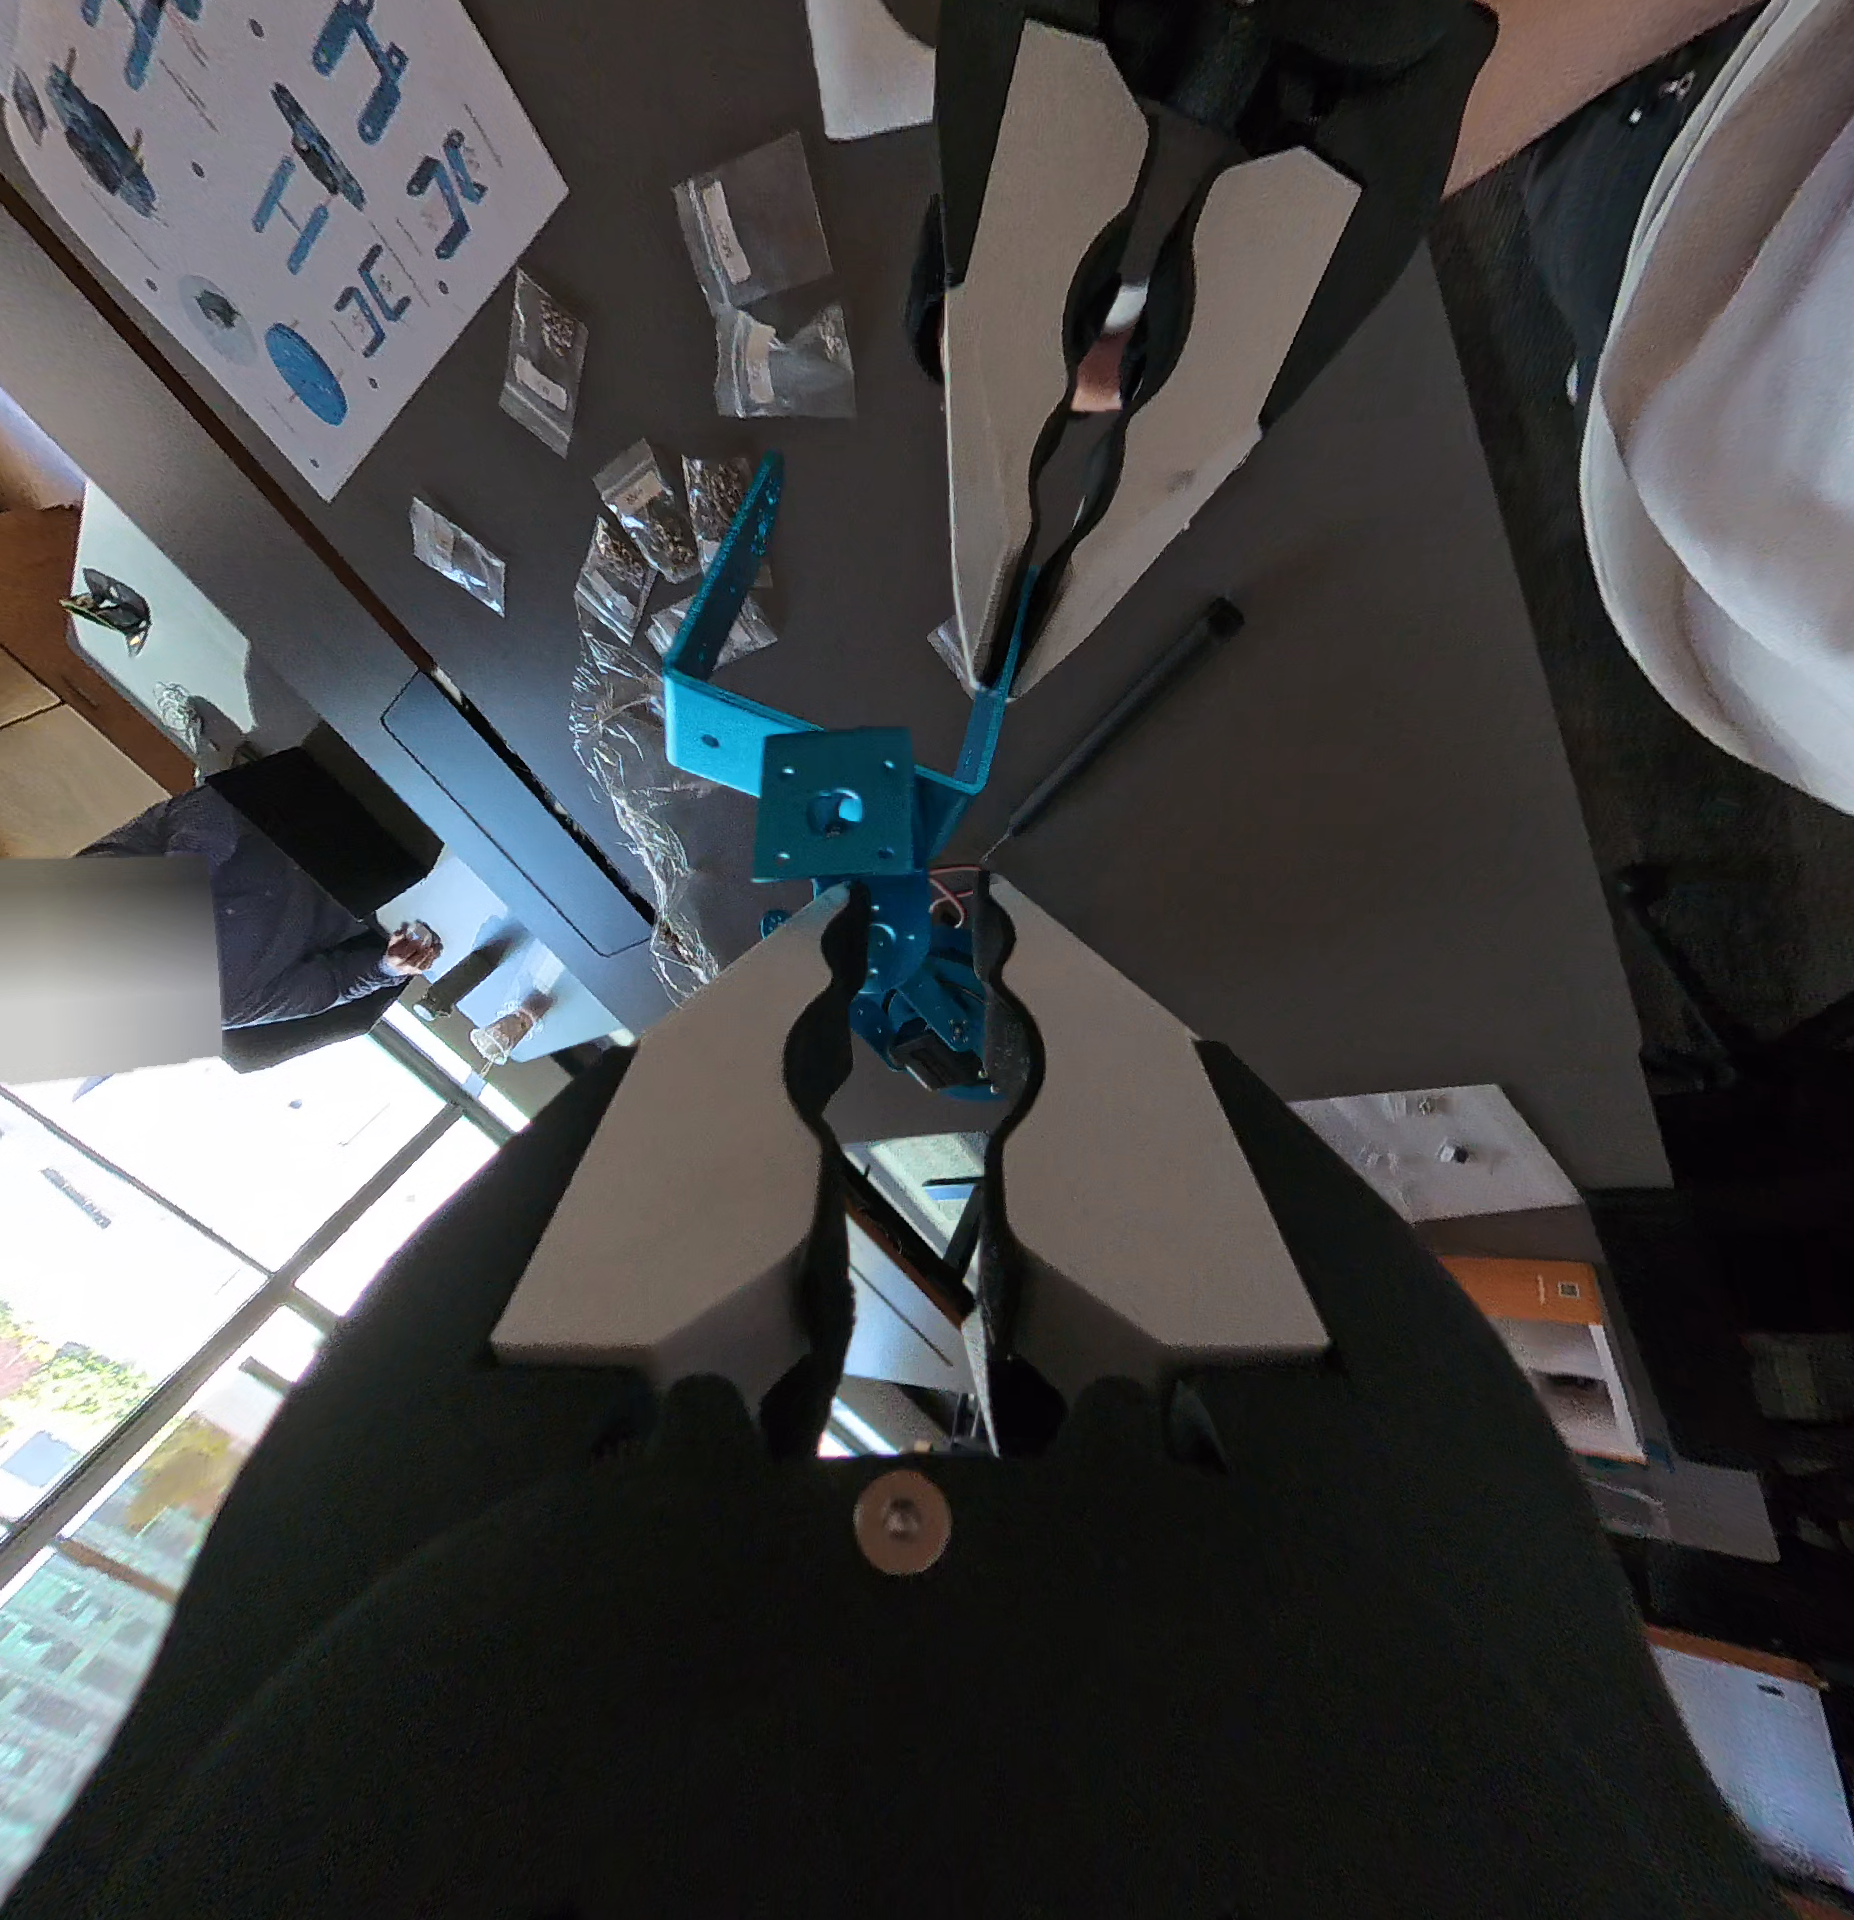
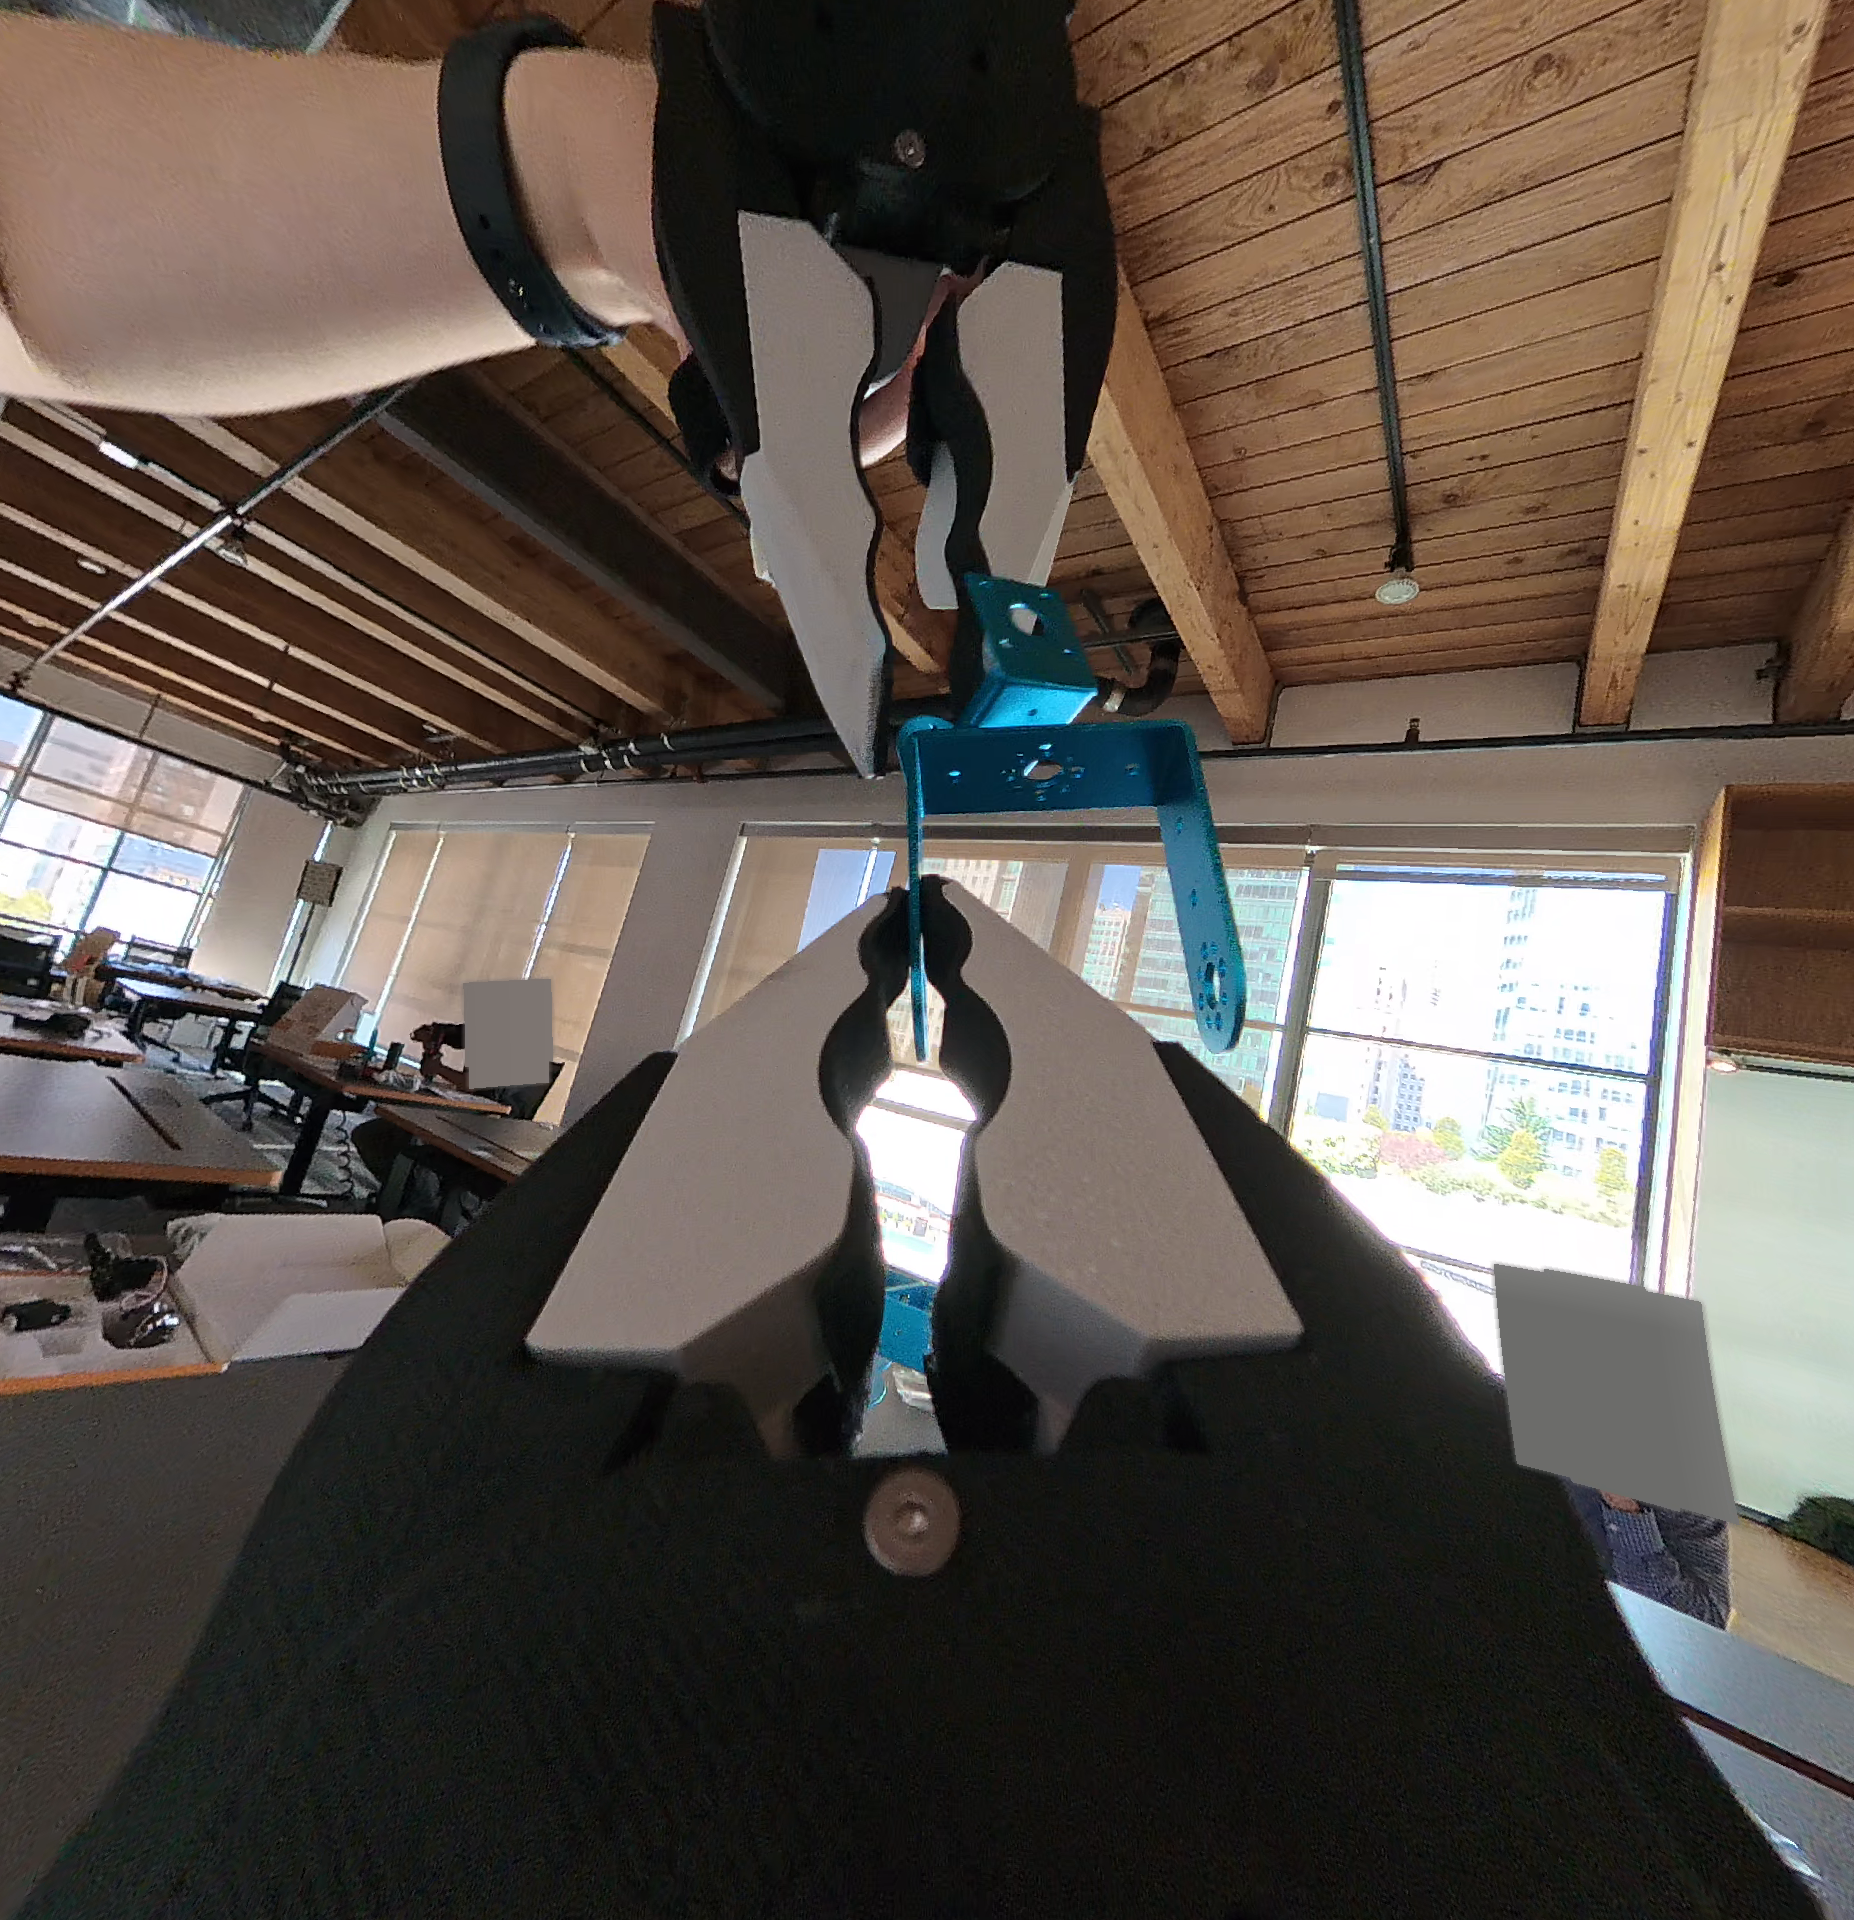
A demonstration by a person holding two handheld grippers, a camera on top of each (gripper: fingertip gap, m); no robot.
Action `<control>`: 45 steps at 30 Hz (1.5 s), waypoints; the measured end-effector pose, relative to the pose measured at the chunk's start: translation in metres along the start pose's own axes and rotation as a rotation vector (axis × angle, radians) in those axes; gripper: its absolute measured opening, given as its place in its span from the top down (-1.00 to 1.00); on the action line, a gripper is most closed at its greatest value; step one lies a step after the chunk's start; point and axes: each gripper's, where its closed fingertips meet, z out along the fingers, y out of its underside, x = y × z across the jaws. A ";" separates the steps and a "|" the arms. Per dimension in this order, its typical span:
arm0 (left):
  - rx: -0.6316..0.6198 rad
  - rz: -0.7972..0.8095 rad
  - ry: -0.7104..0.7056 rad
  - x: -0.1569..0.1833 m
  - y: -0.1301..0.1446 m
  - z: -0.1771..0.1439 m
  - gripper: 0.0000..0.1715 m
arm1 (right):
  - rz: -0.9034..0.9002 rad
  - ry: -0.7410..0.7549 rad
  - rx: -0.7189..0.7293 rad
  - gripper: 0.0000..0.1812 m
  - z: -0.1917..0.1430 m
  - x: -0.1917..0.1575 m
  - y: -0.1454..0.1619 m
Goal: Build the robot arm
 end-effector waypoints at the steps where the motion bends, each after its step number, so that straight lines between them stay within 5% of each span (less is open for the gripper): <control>1: 0.016 -0.008 0.005 -0.001 -0.002 -0.001 0.80 | 0.008 0.000 0.011 1.00 0.000 0.002 -0.002; 10: 0.036 -0.044 0.051 -0.009 -0.009 0.008 0.85 | 0.017 -0.003 -0.017 1.00 0.002 0.010 0.003; 18: 0.020 -0.096 0.239 -0.006 -0.008 0.011 0.83 | 0.048 -0.033 -0.027 1.00 0.000 0.007 0.006; 26: -0.030 -0.171 0.427 -0.016 -0.010 0.012 0.68 | 0.280 -0.043 0.044 1.00 0.000 0.018 0.004; 45: -0.139 -0.084 0.242 -0.036 -0.011 0.024 0.74 | 0.173 0.039 -0.033 1.00 0.000 0.037 0.008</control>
